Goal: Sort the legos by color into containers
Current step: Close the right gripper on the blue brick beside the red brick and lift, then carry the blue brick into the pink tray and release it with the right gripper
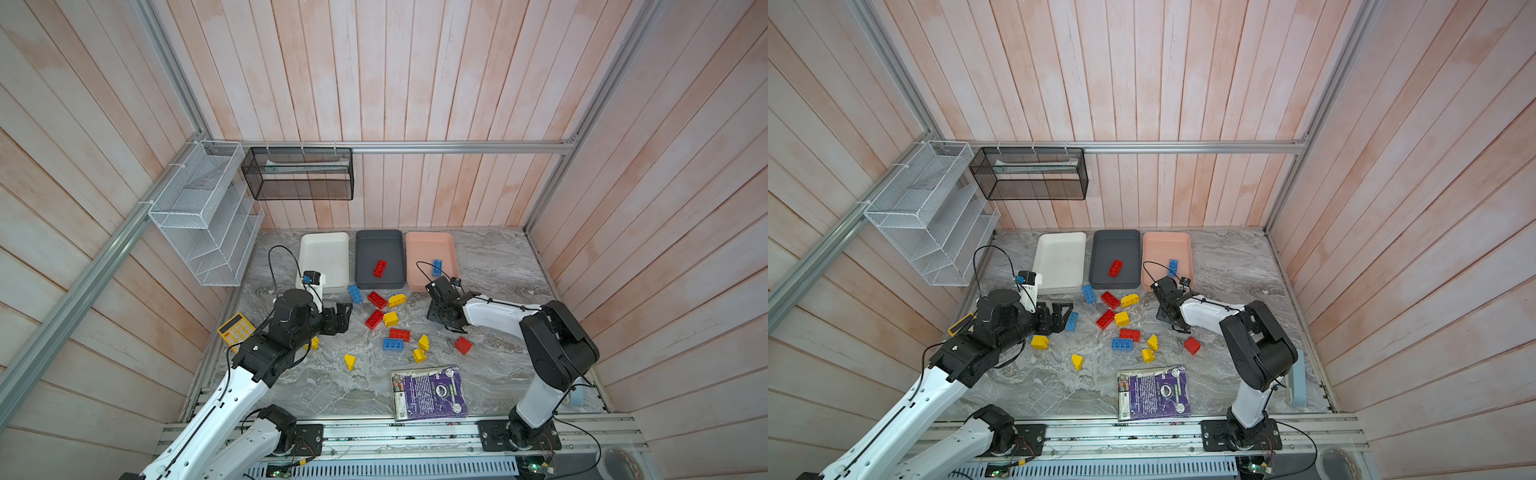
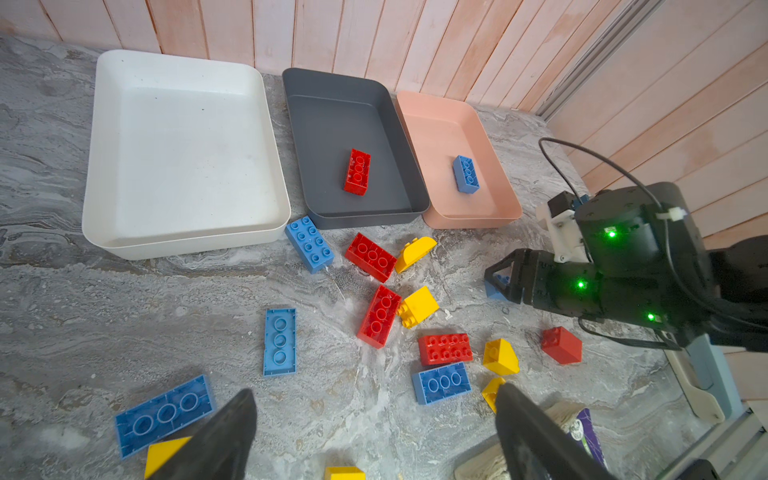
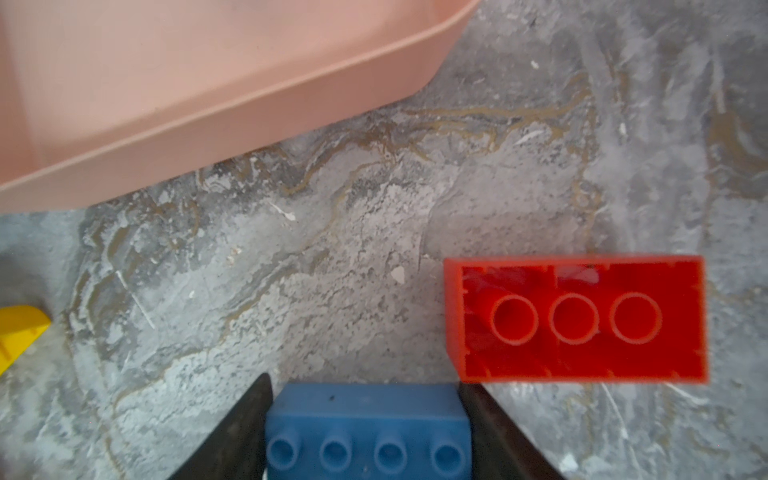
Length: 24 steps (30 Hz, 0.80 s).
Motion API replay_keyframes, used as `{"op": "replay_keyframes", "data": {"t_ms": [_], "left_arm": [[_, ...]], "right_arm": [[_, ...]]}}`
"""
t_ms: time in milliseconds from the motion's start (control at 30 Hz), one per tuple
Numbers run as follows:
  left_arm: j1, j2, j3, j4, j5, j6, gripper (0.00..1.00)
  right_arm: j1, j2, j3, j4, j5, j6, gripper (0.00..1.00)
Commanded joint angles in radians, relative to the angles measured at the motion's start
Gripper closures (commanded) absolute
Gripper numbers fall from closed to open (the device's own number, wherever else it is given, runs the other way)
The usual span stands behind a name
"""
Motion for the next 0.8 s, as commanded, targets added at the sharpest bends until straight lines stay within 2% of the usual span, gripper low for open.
{"op": "replay_keyframes", "data": {"t_ms": [0, 167, 333, 767], "left_arm": [[0.003, -0.008, -0.014, 0.009, -0.002, 0.015, 0.09], [0.003, -0.002, -0.013, 0.007, -0.011, 0.016, 0.09], [0.003, 0.005, -0.013, 0.005, -0.019, 0.013, 0.09], [0.003, 0.037, -0.011, -0.003, -0.042, 0.019, 0.09]], "right_arm": [[0.01, -0.034, 0.041, -0.073, 0.045, -0.03, 0.38], [0.01, -0.072, 0.122, -0.107, 0.052, -0.094, 0.37], [0.005, -0.04, 0.275, -0.151, 0.058, -0.171, 0.37], [-0.105, 0.188, 0.602, -0.173, -0.017, -0.307, 0.36]]}}
